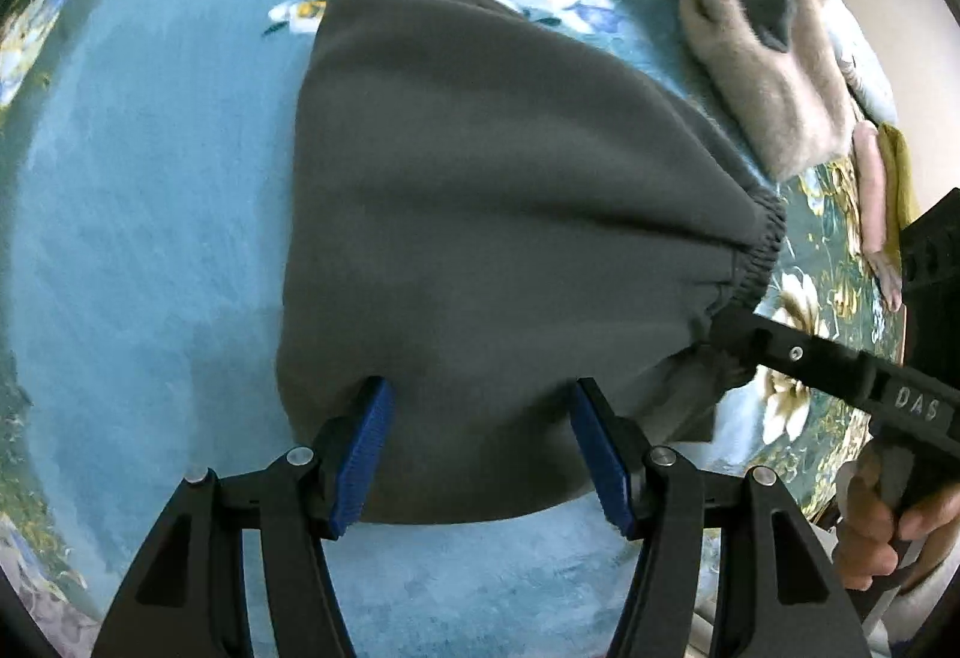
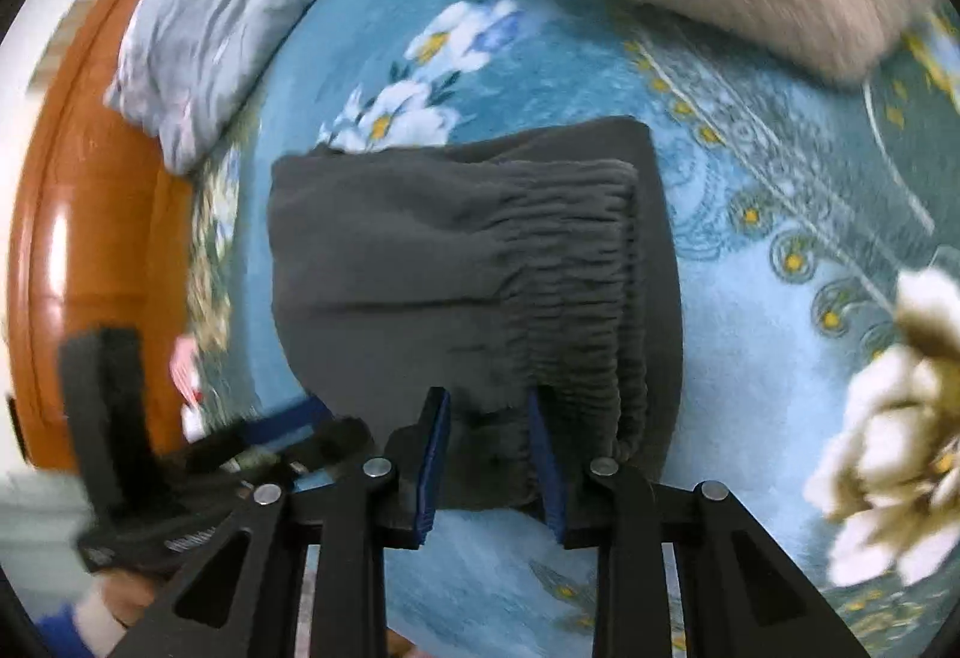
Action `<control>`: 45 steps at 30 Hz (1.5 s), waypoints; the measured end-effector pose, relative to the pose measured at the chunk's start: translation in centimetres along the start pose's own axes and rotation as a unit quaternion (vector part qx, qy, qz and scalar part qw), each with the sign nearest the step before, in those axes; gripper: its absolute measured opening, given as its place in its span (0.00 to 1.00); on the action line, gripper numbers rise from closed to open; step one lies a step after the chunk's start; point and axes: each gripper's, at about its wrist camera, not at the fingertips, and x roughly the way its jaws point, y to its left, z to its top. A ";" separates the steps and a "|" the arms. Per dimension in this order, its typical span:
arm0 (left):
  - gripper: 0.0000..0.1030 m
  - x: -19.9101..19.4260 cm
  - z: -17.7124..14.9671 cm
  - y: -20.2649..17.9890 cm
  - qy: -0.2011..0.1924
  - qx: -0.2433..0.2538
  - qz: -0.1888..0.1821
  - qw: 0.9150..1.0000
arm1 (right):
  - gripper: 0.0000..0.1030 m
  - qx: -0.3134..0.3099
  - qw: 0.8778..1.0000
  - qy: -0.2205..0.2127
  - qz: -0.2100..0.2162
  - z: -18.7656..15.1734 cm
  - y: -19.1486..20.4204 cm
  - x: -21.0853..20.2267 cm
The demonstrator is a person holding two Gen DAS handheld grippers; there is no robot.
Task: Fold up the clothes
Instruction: 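Fold the waistband end over the folded pants with the right gripper while the left gripper holds, then grasp the folded sweatpants bundle with both grippers and lift it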
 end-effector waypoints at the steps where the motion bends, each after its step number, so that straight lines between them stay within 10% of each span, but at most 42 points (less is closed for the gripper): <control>1: 0.61 0.3 0.3 0.2 0.000 0.001 -0.001 1.000 | 0.28 0.000 1.000 -0.002 0.000 0.2 -0.2 0.2; 9: 0.70 -0.9 1.9 -1.0 0.011 0.031 0.004 0.999 | 0.29 0.007 1.000 0.017 0.002 0.8 0.8 0.0; 17: 0.70 -4.5 7.5 1.3 -0.064 -0.013 -0.051 0.997 | 0.31 -0.017 0.999 -0.045 -0.011 3.8 3.0 -2.7; 36: 0.66 -3.7 8.5 2.0 -0.030 -0.020 -0.031 0.999 | 0.31 0.038 0.998 -0.046 0.007 4.7 0.9 -1.9; 45: 0.66 -4.9 5.1 8.3 -0.026 -0.100 -0.057 0.993 | 0.60 0.110 0.992 -0.056 0.004 1.2 -4.2 -4.1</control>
